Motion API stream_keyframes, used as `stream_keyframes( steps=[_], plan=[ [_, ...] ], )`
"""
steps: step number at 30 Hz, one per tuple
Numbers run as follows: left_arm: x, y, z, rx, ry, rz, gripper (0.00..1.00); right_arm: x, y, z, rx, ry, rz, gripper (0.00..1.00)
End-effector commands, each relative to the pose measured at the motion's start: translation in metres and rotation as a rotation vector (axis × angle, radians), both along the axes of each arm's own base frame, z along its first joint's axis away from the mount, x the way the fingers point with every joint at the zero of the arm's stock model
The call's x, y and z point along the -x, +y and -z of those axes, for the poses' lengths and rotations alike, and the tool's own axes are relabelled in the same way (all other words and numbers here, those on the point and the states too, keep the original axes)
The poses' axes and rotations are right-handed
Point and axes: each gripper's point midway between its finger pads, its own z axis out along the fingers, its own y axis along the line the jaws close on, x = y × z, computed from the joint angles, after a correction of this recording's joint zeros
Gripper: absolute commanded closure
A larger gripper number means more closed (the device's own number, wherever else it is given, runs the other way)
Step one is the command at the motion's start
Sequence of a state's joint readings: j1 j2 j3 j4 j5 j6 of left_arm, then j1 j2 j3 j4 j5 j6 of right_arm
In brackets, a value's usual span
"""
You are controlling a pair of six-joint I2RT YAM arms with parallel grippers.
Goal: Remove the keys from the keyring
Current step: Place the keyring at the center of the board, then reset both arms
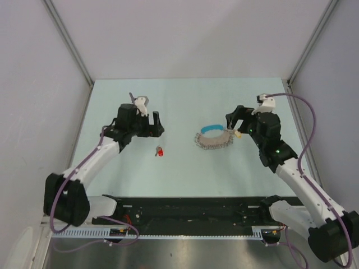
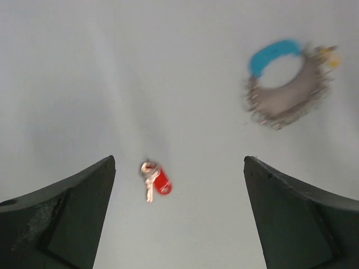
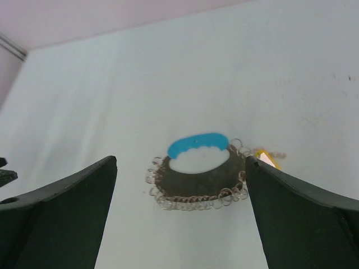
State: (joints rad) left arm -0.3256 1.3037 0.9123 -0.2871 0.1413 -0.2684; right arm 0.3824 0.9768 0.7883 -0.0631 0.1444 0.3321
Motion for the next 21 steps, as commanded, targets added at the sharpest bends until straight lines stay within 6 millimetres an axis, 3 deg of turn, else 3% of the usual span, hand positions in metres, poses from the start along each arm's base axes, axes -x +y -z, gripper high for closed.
stream_keyframes(
  steps=[1, 3, 4, 5, 8, 13, 21],
  plan=[
    [0.025, -0.034, -0.125, 0.203, -0.42, 0.223, 0.0, 0.041, -0.003, -0.022, -0.107, 0.062, 0.002, 0.0],
    [0.04, -0.039, -0.14, 0.279, -0.541, 0.268, 0.0, 0.06, 0.0, -0.038, -0.116, 0.024, -0.061, 0.0],
    [0.055, -0.036, -0.158, 0.317, -0.615, 0.27, 0.0, 0.067, 0.001, -0.039, -0.123, 0.033, -0.082, 0.0],
    [0.059, -0.035, -0.15, 0.329, -0.625, 0.267, 0.0, 0.073, 0.003, -0.042, -0.133, 0.026, -0.099, 0.0],
    [0.071, -0.029, -0.161, 0.338, -0.698, 0.266, 0.0, 0.09, 0.001, -0.045, -0.145, 0.027, -0.121, 0.0],
    [0.078, -0.027, -0.164, 0.313, -0.711, 0.279, 0.0, 0.095, -0.002, -0.037, -0.154, 0.064, -0.104, 0.01],
    [0.079, -0.029, -0.165, 0.313, -0.704, 0.296, 0.0, 0.098, -0.001, -0.042, -0.159, 0.042, -0.121, 0.0]
  ],
)
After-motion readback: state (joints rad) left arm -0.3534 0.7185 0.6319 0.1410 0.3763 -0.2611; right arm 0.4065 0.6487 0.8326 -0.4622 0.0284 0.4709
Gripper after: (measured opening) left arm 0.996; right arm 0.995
